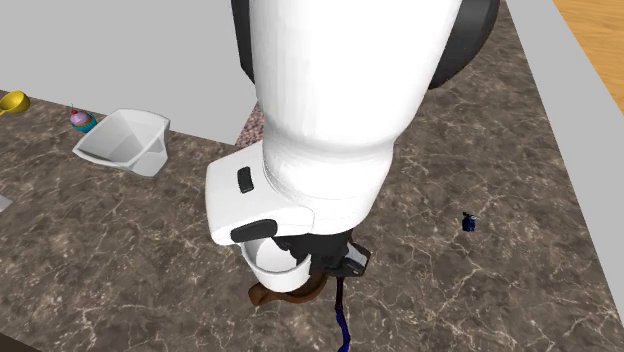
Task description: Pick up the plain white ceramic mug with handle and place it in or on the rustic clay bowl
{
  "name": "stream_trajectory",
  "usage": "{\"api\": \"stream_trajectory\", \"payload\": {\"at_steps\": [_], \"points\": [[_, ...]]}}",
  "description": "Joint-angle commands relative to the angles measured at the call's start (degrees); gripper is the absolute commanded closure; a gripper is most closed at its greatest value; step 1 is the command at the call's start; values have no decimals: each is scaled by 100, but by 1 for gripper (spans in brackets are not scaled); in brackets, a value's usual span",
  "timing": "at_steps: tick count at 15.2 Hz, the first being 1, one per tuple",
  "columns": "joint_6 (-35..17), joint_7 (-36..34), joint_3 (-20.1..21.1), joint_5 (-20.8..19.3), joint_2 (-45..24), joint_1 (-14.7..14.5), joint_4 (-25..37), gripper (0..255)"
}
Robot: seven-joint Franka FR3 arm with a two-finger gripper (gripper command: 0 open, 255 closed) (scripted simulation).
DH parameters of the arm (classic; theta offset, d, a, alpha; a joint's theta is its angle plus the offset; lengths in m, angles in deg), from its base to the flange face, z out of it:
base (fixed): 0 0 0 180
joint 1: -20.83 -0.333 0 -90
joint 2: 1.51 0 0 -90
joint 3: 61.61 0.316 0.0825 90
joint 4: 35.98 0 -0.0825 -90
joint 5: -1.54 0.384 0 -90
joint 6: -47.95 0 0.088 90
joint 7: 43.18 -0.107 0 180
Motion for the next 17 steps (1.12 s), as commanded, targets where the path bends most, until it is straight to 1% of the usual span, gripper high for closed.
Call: {"api": "stream_trajectory", "payload": {"at_steps": [1, 16, 17], "points": [[-92, 11, -14, -29, -105, 6, 16, 255], [-1226, -121, -51, -122, -237, 30, -998, 255], [-1226, -121, -51, -121, -236, 30, -1000, 255]]}}
